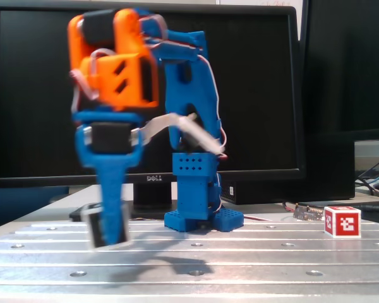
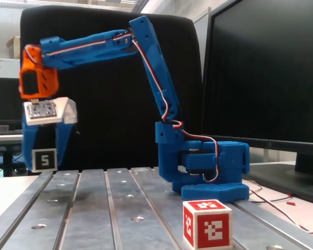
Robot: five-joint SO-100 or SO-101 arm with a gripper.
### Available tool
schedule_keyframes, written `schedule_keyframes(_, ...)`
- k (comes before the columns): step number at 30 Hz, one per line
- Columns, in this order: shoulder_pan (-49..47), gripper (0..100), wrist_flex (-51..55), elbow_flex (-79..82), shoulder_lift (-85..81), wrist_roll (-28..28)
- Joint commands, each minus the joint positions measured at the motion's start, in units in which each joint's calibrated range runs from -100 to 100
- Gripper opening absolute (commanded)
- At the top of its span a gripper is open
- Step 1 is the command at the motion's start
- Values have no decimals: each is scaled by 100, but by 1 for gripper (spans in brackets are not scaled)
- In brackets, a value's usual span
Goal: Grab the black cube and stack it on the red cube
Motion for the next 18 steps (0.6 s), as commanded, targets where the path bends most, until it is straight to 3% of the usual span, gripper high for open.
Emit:
schedule_keyframes(1,-332,15,289,-510,-136,-24)
schedule_keyframes(18,-2636,15,631,-1388,-102,-24)
